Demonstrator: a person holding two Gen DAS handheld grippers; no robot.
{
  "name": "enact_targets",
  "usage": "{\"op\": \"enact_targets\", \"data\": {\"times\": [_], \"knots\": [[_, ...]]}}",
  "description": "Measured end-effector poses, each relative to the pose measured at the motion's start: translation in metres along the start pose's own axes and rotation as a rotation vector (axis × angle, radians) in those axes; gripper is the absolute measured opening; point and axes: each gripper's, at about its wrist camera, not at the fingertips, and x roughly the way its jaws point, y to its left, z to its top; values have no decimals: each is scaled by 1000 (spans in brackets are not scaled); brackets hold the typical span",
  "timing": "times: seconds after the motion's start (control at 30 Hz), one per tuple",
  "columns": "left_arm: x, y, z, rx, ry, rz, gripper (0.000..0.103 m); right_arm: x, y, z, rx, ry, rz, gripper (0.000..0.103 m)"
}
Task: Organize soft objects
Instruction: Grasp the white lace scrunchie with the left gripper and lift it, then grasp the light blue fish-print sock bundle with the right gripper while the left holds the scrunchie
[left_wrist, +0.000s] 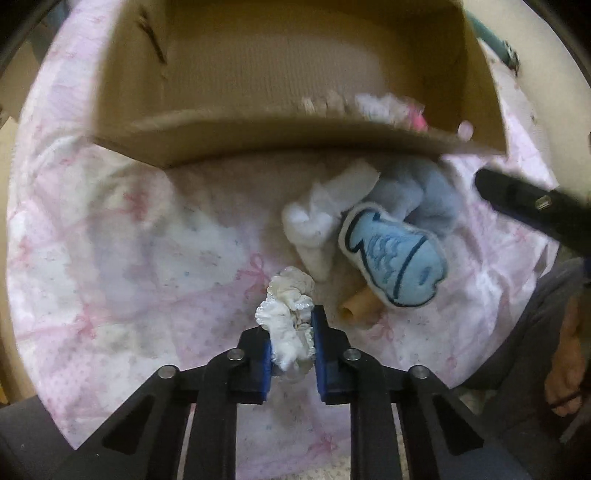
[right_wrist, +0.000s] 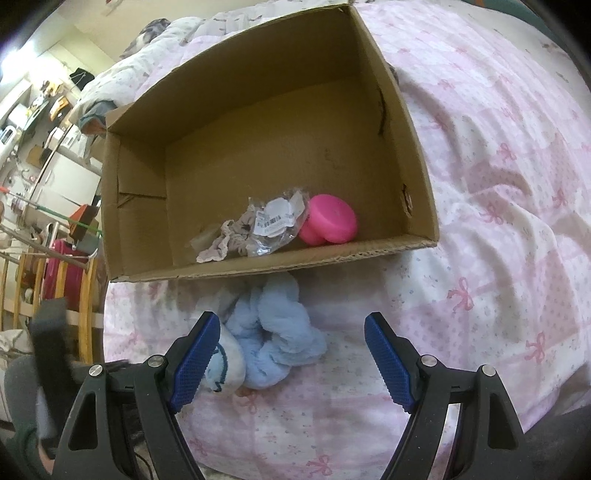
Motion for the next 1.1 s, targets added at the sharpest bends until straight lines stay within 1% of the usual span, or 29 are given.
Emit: {"op": "enact_targets", "data": {"times": [0.07,0.13,0.17,0.23,0.3,0.33,0.37,0.4,0.47,0.57,0.63,0.67,0.73,0.8,0.87,0.93,0.97,1.0,1.03,1.07,1.1], "knots": [[-22,2,-1,-11,-32,9,16,-1,-3,0,16,0,13,85],[-49,4,-4,-14,-86,39,16,-2,-8,0,40,4,44,85],[-62,5,-6,-7,-118,69,16,-1,-9,0,52,16,67,85],[-76,9,-9,-10,-163,109,16,5,-11,-1,81,46,121,85],[-81,14,-14,-36,-196,115,16,7,-5,-2,78,50,155,85],[-81,20,-14,-54,-205,115,16,6,4,-3,34,46,149,86],[-80,23,-15,-70,-207,115,16,5,13,-5,-21,40,127,93],[-77,26,-16,-84,-205,117,16,5,24,-9,-84,34,95,103],[-73,29,-16,-98,-203,114,16,11,41,-18,-182,45,41,103],[-76,33,-13,-104,-214,89,17,32,55,-29,-295,112,-67,103],[-74,29,-14,-101,-218,83,17,46,58,-31,-343,147,-132,103],[-73,28,-14,-98,-218,81,17,52,57,-29,-348,156,-156,103],[-72,26,-14,-97,-219,83,17,60,53,-24,-321,184,-152,103],[-71,28,-14,-101,-219,82,17,65,45,-18,-265,207,-108,103],[-71,30,-14,-114,-218,76,17,68,40,-13,-224,207,-75,103],[-70,32,-13,-128,-214,70,17,70,40,-12,-226,207,-70,103],[-70,33,-13,-134,-212,67,17,72,42,-12,-239,204,-73,100],[-69,34,-12,-140,-210,62,17,73,44,-12,-254,201,-70,85],[-69,35,-11,-146,-208,57,17,73,47,-11,-269,200,-72,80],[-68,35,-11,-148,-207,55,17,72,49,-12,-279,192,-72,71],[-68,35,-10,-147,-206,55,17,69,51,-13,-289,182,-61,55]]}}
